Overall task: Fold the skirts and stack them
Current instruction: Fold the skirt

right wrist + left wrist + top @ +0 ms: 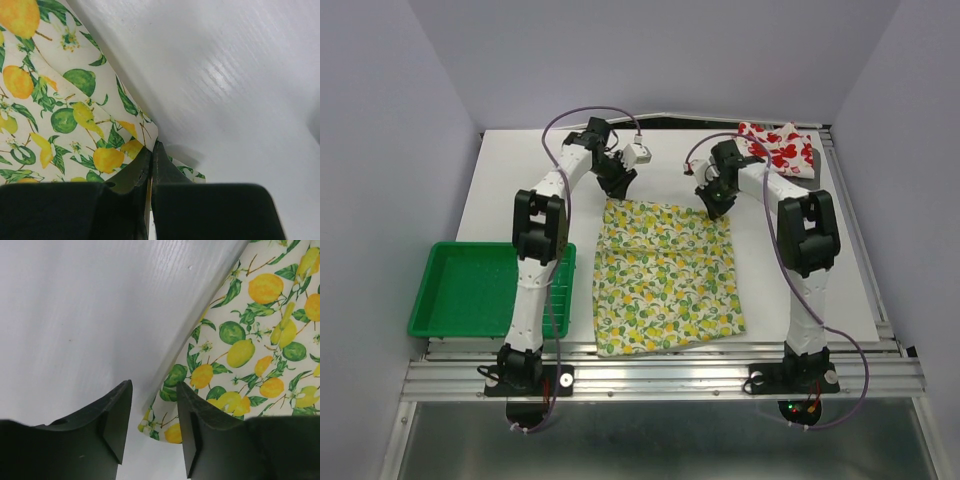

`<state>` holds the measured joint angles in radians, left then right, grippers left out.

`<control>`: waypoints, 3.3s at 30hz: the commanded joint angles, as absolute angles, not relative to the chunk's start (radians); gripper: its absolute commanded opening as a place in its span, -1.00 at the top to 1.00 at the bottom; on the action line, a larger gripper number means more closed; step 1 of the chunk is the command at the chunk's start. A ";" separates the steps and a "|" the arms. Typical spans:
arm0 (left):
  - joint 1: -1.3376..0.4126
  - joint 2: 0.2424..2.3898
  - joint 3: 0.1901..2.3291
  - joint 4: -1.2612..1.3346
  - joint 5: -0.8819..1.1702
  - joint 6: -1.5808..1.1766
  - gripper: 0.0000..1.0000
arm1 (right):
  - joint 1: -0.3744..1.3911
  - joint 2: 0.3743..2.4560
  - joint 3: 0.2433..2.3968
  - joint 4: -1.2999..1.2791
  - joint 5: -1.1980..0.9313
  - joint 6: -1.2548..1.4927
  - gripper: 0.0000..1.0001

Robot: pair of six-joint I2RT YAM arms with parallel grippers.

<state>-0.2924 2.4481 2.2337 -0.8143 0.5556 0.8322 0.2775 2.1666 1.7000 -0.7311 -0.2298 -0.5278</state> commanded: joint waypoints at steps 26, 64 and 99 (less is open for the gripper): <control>-0.236 2.451 2.212 -0.870 0.548 0.928 1.00 | 0.258 2.275 1.894 -0.870 -0.232 -0.643 0.08; -0.275 1.728 1.633 -0.566 0.465 0.916 1.00 | 0.230 1.890 1.679 -0.709 -0.199 -0.577 0.99; -0.425 1.315 1.128 -0.555 0.385 0.830 1.00 | 0.296 1.577 1.349 -0.789 -0.284 -0.523 0.99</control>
<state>-0.3981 1.4181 1.1961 -0.5072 0.4271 0.8303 0.2844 1.6581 1.4090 -0.7681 -0.2764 -0.5331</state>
